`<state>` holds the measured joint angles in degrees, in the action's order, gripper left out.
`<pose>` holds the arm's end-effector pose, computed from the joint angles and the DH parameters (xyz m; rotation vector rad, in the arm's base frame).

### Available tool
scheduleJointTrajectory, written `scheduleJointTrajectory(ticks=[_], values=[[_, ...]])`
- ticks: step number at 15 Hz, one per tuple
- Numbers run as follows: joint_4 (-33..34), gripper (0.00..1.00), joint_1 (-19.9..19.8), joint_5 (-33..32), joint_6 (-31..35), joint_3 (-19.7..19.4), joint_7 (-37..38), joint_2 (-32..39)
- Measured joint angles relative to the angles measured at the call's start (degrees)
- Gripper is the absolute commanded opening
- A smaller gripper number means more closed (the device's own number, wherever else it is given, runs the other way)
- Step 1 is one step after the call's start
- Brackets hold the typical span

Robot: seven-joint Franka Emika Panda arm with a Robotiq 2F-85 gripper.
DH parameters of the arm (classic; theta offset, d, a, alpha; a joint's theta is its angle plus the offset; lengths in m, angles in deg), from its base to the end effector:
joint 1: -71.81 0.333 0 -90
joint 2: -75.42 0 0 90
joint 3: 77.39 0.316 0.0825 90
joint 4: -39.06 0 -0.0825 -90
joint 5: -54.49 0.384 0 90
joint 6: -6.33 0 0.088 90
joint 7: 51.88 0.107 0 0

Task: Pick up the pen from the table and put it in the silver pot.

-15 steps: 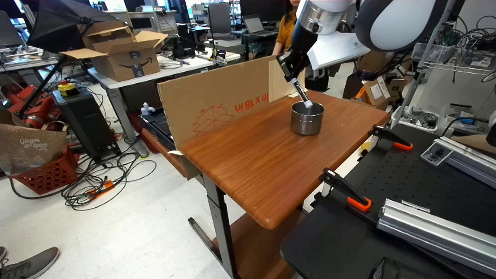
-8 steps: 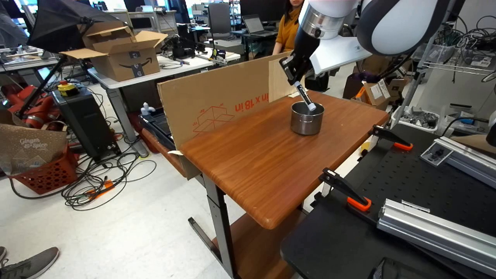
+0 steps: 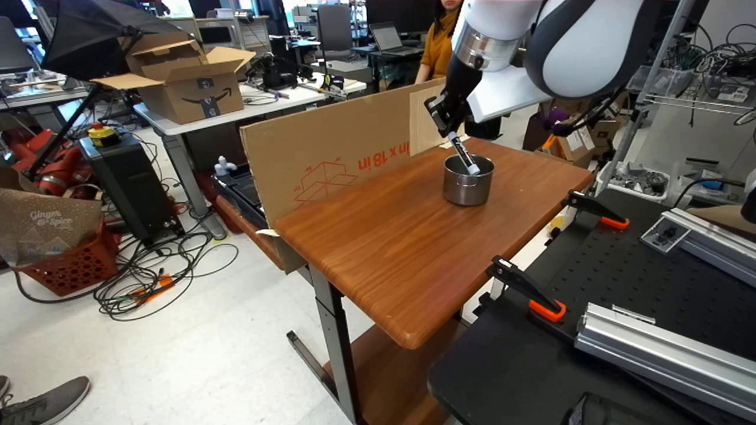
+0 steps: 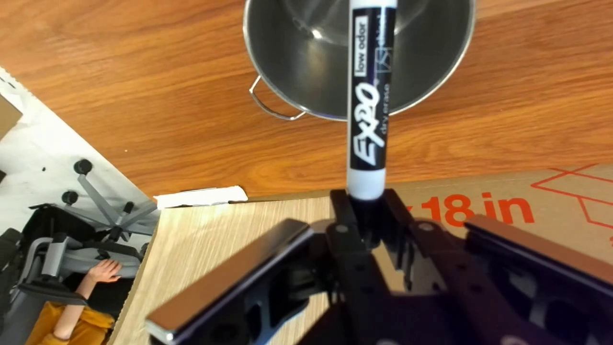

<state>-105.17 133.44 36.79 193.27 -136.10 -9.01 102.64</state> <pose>0.4966 0.0405 0.2281 2.7977 -0.3221 0.7957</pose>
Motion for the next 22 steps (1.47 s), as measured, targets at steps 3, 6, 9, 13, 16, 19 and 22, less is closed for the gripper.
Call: scheduleJointTrajectory(ticks=[3,6,9,13,16,19,22], values=[[0.72,0.05,-2.52,10.61,0.0,4.77,-7.61,1.15],[2.08,0.05,-5.52,18.1,0.0,9.12,-13.43,2.34],[3.32,0.41,-7.94,22.88,0.0,11.95,-17.61,3.15],[4.26,0.54,-10.27,25.55,-0.02,14.15,-20.71,3.19],[4.82,0.74,-11.39,26.27,-0.05,15.23,-21.83,3.2],[5.23,0.95,-12.28,26.35,-0.06,16.04,-22.41,3.2],[5.36,1.0,-12.66,26.38,-0.1,16.46,-22.8,3.2]])
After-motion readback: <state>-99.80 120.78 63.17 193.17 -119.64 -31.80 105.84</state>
